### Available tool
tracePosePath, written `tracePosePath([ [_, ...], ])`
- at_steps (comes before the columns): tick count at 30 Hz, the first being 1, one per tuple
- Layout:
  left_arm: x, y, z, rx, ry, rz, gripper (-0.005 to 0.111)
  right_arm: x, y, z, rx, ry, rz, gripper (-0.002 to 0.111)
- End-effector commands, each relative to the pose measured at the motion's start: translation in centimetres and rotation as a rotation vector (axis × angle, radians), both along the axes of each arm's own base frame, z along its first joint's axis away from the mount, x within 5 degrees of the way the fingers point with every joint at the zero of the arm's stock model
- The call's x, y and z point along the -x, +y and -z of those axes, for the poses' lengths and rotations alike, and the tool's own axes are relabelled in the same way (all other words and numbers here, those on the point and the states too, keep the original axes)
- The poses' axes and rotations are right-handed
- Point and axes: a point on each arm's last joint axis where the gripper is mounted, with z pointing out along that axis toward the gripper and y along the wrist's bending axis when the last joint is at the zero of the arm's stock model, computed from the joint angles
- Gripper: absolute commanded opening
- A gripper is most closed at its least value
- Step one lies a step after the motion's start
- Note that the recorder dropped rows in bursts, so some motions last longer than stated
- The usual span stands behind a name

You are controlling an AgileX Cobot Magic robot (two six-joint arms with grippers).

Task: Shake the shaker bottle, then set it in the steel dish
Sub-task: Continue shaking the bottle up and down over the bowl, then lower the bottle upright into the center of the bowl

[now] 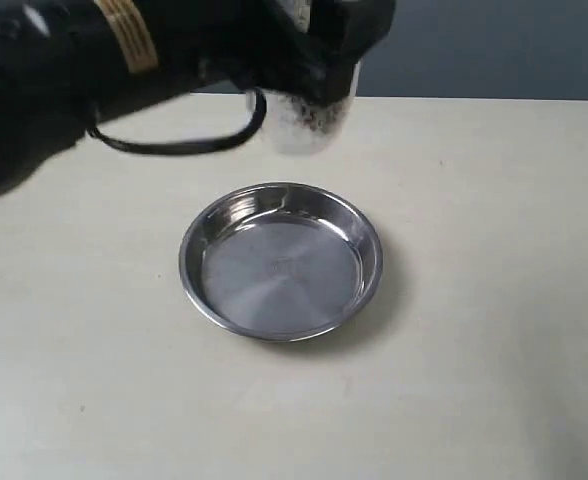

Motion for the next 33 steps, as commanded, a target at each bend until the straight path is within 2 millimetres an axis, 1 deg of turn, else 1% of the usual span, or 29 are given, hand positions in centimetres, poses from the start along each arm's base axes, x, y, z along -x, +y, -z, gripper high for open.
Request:
tracePosePath([
  [1, -1.0, 0.6, 7.1, -0.079, 0.224, -0.064, 0.000, 0.0, 0.0, 0.0, 0.002, -0.011, 0.001, -0.001],
  [2, -0.8, 0.3, 6.8, -0.064, 0.205, -0.051, 0.000, 0.0, 0.0, 0.0, 0.002, -0.011, 0.001, -0.001],
  [5, -0.7, 0.3, 5.6, -0.018, 0.137, -0.038, 0.000, 0.0, 0.0, 0.0, 0.002, -0.011, 0.001, -0.001],
  [7, -0.6, 0.3, 5.1, -0.002, 0.117, -0.035, 0.000, 0.0, 0.0, 0.0, 0.002, -0.011, 0.001, -0.001],
  [17, -0.6, 0.2, 4.4, 0.043, 0.066, -0.026, 0.000, 0.0, 0.0, 0.0, 0.002, -0.011, 0.001, -0.001],
  [21, -0.7, 0.1, 4.8, 0.023, 0.058, -0.017, 0.000, 0.0, 0.0, 0.0, 0.002, -0.011, 0.001, -0.001],
  [23, -0.7, 0.0, 4.8, 0.011, 0.020, -0.001, 0.000, 0.0, 0.0, 0.0, 0.002, -0.011, 0.001, -0.001],
  [27, -1.3, -0.5, 5.3, 0.039, -0.031, 0.016, 0.000, 0.0, 0.0, 0.0, 0.002, -0.011, 0.001, -0.001],
  [33, -2.0, -1.2, 7.3, 0.036, -0.051, 0.029, 0.000, 0.0, 0.0, 0.0, 0.002, -0.011, 0.001, -0.001],
])
